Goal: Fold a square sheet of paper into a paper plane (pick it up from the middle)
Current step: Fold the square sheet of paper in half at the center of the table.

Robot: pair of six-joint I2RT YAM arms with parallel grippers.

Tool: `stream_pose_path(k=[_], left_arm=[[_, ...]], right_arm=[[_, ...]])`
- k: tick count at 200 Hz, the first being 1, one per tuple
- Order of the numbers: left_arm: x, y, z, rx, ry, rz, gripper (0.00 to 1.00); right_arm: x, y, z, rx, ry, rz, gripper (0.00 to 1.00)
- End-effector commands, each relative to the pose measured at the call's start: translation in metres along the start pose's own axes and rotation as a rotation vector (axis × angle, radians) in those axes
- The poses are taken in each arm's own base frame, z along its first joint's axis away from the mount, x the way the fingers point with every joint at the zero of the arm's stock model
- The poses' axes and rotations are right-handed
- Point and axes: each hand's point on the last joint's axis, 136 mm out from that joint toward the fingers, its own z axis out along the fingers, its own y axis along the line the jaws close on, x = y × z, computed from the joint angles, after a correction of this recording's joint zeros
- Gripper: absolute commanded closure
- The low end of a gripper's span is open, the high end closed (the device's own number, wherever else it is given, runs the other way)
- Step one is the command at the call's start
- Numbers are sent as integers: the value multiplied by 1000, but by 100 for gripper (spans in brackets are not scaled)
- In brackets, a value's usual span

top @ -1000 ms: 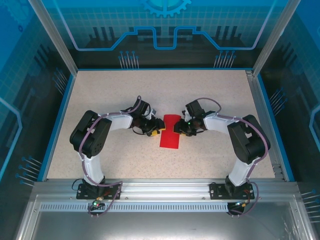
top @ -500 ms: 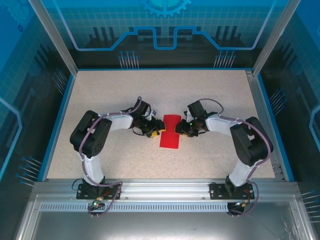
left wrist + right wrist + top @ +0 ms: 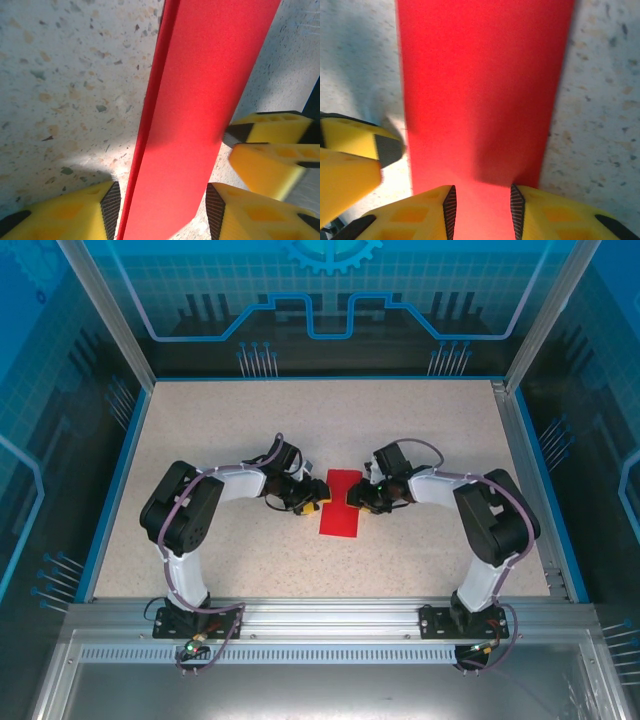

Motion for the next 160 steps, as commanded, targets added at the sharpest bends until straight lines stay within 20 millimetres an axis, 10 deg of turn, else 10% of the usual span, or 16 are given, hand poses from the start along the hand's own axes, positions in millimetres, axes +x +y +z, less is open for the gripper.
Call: stream_pose_path(k=[1,160], left_arm=[[-1,-4,-2,-8,4,21,48],[36,-4,-13,12,42,-75,47]], right_arm=[[10,-15,8,30,37,17,64],[22,-39,6,78,48,43,64]])
